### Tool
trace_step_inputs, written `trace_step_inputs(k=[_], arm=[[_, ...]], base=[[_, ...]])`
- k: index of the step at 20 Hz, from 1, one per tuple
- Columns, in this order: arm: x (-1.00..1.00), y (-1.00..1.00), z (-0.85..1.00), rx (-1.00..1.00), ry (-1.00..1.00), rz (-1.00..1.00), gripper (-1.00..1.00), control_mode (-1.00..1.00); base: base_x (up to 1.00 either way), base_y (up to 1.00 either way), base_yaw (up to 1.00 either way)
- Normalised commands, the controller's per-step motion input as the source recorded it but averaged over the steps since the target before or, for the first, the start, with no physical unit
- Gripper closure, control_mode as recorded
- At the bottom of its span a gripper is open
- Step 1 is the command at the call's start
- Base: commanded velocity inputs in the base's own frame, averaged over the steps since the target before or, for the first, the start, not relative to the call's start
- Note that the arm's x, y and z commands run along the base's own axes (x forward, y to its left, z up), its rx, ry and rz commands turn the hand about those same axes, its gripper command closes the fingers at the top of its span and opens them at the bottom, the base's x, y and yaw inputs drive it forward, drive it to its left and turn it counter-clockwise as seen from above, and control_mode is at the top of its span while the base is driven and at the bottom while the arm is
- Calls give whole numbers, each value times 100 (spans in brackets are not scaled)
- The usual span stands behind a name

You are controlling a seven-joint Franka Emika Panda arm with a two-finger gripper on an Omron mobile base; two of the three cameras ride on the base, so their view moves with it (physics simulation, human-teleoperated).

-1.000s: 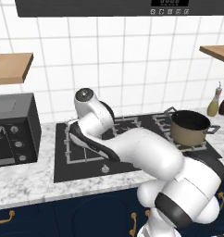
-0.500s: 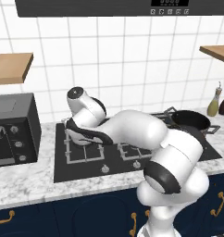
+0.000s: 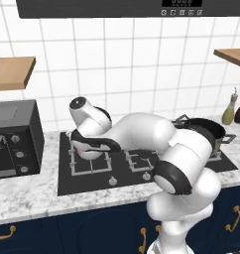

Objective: Pick the kettle from the counter and place it on a stove burner. Then turn the burner on.

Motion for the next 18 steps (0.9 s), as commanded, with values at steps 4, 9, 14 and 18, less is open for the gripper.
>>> trace_step_inputs(k=[4,9,14,18], arm=[[20,-22,-14,0,0,0,100,-100],[55,0,0,0,2,0,100,-100],[28,7,-1,0,5,0,100,-100],[1,34,-12,0,10,0,100,-100]], base=[[0,0,0],[0,0,0],[0,0,0],[0,0,0]])
